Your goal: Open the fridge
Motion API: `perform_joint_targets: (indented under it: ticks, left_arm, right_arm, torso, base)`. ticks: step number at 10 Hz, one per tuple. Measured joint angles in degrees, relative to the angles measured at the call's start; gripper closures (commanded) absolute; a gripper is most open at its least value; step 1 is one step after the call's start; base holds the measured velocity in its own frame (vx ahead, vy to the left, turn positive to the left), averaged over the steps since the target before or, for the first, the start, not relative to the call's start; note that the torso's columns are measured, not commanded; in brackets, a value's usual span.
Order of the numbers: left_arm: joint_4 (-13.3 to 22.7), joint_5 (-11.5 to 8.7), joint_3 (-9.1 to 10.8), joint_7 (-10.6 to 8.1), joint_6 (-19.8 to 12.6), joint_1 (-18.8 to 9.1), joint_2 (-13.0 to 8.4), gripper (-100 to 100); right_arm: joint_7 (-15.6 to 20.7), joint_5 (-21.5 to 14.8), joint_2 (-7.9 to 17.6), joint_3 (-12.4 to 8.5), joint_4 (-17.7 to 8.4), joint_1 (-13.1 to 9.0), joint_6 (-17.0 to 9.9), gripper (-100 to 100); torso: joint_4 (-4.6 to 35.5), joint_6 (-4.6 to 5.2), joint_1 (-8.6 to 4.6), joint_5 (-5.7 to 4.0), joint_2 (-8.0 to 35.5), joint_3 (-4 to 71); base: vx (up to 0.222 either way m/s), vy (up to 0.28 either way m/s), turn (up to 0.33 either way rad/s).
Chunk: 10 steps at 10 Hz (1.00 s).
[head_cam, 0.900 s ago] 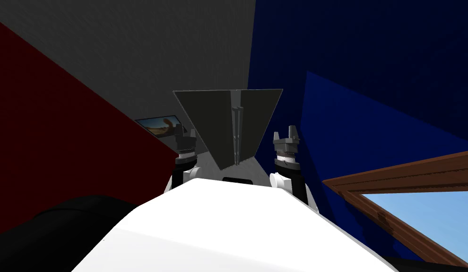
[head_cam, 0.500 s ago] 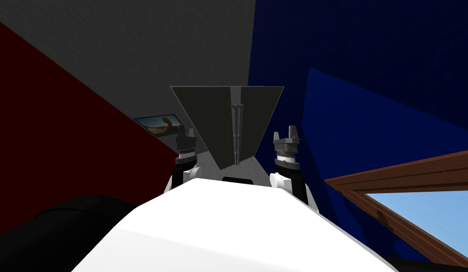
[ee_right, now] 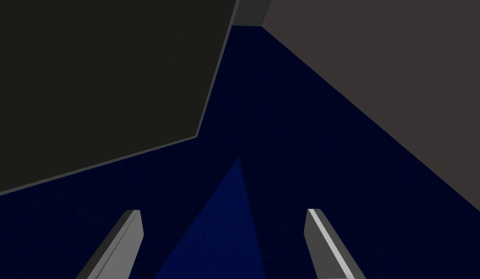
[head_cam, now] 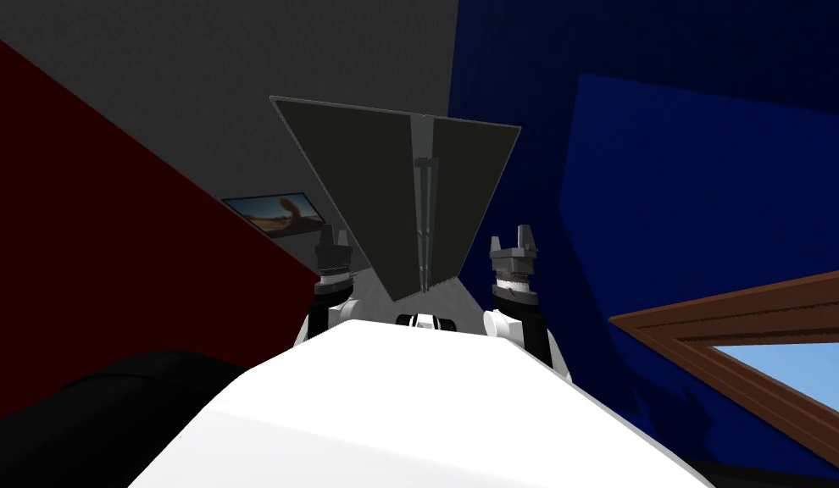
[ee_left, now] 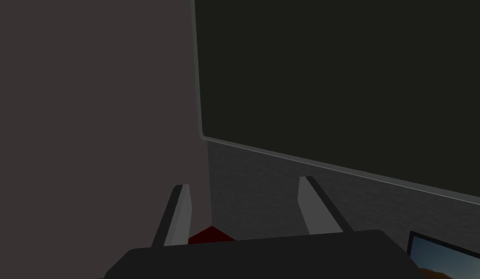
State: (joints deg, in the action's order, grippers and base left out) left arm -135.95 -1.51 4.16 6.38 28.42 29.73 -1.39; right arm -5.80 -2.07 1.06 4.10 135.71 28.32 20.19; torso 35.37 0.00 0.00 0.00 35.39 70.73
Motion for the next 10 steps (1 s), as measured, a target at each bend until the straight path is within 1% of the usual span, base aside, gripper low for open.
perform_joint_targets:
  ticks: [1, 2, 3, 5, 6, 7, 8, 10]
  left_arm:
    - [0.0, 0.0, 0.0, 0.0, 0.0, 0.0, 0.0, -100]
    - [-0.14, 0.09, -0.57, 0.06, -1.45, -1.12, -1.31, -100]
    - [0.13, -0.04, -0.85, -0.07, -3.12, -2.59, -2.79, -100]
    - [0.52, -0.21, -1.2, -0.3, -5.51, -4.45, -4.18, -100]
    - [0.91, -0.22, -1.8, -0.37, -6.95, -6.01, -4.96, -100]
    - [1.02, -0.2, -2.12, -0.35, -8.48, -7.21, -5.28, -100]
    - [1.64, -0.34, -2.33, -0.49, -9.96, -9.19, -5.97, -100]
    - [1.38, -0.47, -3.14, -0.72, -12.97, -11.26, -6.75, -100]
  right_arm:
    - [0.0, 0.0, 0.0, 0.0, 0.0, 0.0, 0.0, 0]
    - [0.0, 0.0, 0.0, 0.0, -0.02, 0.0, -0.01, 0]
    - [0.0, 0.0, 0.0, 0.0, -0.03, 0.01, -0.01, 0]
    - [0.0, 0.0, 0.0, 0.0, -0.03, 0.01, -0.01, 0]
    - [0.0, 0.0, 0.0, 0.0, -0.03, 0.01, -0.01, 0]
    - [0.0, 0.0, 0.0, 0.0, -0.03, 0.01, -0.01, 0]
    - [0.0, 0.0, 0.0, 0.0, -0.03, 0.01, -0.01, 0]
    - [0.0, 0.0, 0.0, 0.0, -0.03, 0.01, -0.01, 0]
  torso:
    - [4.23, 0.0, 0.0, 0.0, 4.23, 8.46]
    - [6.11, 0.02, -0.02, -0.01, 6.13, 12.42]
    - [6.67, 0.0, -0.04, -0.01, 6.65, 13.55]
    - [6.89, 0.0, -0.01, 0.0, 6.88, 13.83]
    - [6.9, 0.01, -0.02, -0.01, 6.88, 13.84]
    - [6.91, -0.01, 0.0, 0.0, 6.89, 13.84]
    - [6.91, 0.01, 0.0, 0.0, 6.89, 13.84]
    - [6.92, 0.0, 0.0, 0.0, 6.91, 13.83]
  base:
    - [0.011, -0.008, -0.041]
    - [0.012, -0.019, -0.049]
    - [0.007, -0.016, -0.007]
    - [0.011, -0.021, -0.035]
    - [0.015, -0.019, -0.024]
    - [0.015, -0.022, -0.032]
    - [0.013, -0.016, -0.019]
    - [0.013, -0.017, -0.029]
